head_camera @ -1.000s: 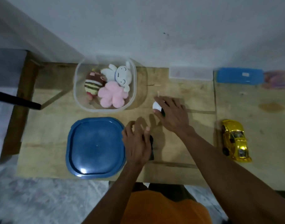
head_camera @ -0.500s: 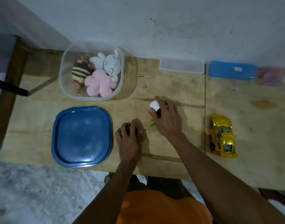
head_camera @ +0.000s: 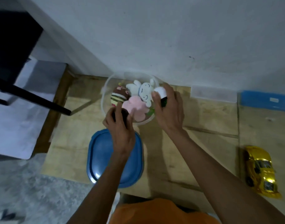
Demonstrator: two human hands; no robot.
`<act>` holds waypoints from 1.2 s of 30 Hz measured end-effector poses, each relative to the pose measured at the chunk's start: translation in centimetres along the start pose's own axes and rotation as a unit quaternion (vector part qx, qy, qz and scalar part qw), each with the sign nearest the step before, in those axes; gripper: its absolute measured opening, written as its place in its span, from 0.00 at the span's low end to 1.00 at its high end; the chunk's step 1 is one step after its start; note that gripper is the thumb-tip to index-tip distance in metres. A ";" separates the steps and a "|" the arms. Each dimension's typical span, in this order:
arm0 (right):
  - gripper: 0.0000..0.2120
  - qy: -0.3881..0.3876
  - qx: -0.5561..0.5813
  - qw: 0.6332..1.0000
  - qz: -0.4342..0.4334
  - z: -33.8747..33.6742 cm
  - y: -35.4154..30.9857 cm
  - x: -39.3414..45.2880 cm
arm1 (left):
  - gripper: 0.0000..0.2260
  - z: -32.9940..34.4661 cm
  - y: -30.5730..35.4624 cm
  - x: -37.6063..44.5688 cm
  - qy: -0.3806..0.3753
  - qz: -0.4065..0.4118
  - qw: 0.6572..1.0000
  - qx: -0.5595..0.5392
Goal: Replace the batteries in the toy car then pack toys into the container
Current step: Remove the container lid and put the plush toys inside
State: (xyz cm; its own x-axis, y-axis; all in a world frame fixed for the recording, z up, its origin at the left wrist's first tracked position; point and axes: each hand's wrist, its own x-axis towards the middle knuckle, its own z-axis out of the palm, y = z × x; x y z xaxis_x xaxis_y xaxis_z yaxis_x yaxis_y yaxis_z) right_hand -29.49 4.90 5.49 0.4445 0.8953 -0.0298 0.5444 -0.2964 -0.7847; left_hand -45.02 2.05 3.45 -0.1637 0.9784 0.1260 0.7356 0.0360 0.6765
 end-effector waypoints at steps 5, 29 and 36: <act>0.26 -0.017 -0.088 0.995 -0.050 6.7 -4.4 3.9 | 0.19 0.4 -2.9 8.6 -0.051 0.009 0.998 0.034; 0.23 -0.157 -0.196 0.968 -0.027 13.7 -1.7 5.8 | 0.34 2.2 -6.4 11.9 -0.271 0.085 0.952 0.115; 0.24 -0.118 -0.081 0.990 0.019 11.1 -2.5 4.5 | 0.30 1.5 -6.2 11.3 -0.280 0.083 0.950 0.110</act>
State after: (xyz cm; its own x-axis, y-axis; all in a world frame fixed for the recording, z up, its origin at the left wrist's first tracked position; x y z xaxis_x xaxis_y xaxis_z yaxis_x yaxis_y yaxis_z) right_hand -36.77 13.37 0.41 0.2997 0.9292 -0.2161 0.6449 -0.3643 -0.6719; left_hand -50.44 13.20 -0.44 0.2973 0.9266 -0.2304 0.8505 -0.1474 0.5049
